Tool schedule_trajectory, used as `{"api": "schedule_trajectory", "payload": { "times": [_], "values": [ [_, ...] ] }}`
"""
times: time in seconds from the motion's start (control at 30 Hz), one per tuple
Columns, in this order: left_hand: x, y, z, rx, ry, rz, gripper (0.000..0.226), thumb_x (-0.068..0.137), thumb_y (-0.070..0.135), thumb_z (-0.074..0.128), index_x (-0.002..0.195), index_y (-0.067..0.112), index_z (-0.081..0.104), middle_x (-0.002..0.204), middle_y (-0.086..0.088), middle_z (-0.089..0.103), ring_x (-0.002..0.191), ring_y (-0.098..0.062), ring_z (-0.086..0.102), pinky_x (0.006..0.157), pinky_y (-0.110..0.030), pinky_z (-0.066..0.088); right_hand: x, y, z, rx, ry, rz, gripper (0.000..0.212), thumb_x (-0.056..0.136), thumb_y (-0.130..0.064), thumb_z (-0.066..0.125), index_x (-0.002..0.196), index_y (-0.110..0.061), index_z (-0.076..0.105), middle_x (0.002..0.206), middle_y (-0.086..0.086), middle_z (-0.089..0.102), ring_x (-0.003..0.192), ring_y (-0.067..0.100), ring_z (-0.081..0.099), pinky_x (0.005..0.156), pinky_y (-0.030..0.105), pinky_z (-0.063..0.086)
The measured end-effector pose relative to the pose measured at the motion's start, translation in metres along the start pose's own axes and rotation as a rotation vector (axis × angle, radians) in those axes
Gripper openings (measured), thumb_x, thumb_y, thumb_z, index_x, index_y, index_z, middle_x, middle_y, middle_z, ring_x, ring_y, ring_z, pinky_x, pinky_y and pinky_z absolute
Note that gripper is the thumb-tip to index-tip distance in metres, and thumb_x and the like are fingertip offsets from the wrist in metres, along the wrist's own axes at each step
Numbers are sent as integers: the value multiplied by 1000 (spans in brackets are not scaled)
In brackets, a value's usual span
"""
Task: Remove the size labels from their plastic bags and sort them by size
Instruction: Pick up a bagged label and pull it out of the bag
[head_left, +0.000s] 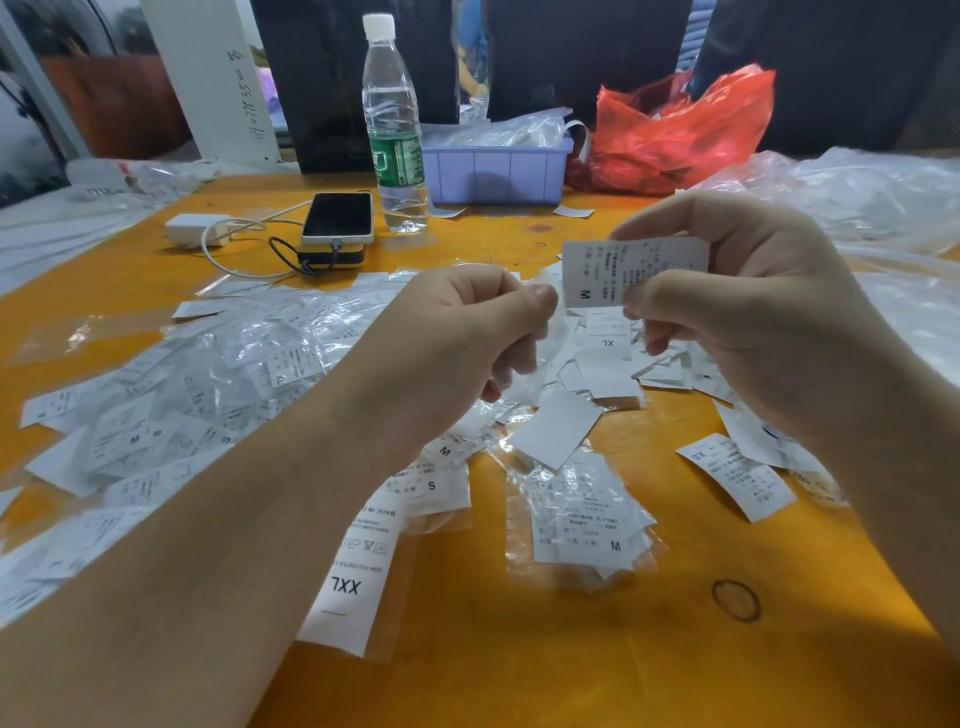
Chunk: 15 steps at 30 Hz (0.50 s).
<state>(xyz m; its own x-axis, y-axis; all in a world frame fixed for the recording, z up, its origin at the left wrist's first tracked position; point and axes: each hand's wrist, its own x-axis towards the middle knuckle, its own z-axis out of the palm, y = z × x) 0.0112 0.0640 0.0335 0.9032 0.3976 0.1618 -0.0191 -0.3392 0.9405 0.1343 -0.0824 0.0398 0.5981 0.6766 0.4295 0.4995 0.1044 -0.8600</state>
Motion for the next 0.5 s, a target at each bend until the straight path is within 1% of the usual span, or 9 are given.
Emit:
{"api": "schedule_trajectory", "payload": {
  "times": [0.1,0.2,0.33,0.5],
  "values": [
    [0,-1,1,4,-3,4,30,95,27,58,68,13,60,54,6,58,49,-6,49,52,-21,45,2,1,-1,120,-18,2,25,67,-5,63,82,-24,73,76,-2,68,60,15,55,55,25,50],
    [1,-2,1,-32,-18,-8,26,94,25,59,71,12,61,56,5,58,50,-8,48,54,-24,44,1,2,-1,144,-59,-10,26,69,-5,63,83,-24,73,79,-2,68,61,14,55,55,25,51],
    [3,-3,0,-158,-70,-35,24,92,23,61,71,11,60,55,3,56,47,-10,46,50,-22,43,-1,2,0,172,-111,-23,27,70,-3,64,86,-23,73,80,-3,69,64,18,53,56,26,52],
    [5,-4,-2,-334,-120,-55,20,76,29,65,62,17,59,53,2,53,44,-11,41,46,-20,40,0,1,0,214,-114,-10,27,70,-2,63,85,-22,73,79,-2,68,60,15,53,56,26,51]
  ]
}}
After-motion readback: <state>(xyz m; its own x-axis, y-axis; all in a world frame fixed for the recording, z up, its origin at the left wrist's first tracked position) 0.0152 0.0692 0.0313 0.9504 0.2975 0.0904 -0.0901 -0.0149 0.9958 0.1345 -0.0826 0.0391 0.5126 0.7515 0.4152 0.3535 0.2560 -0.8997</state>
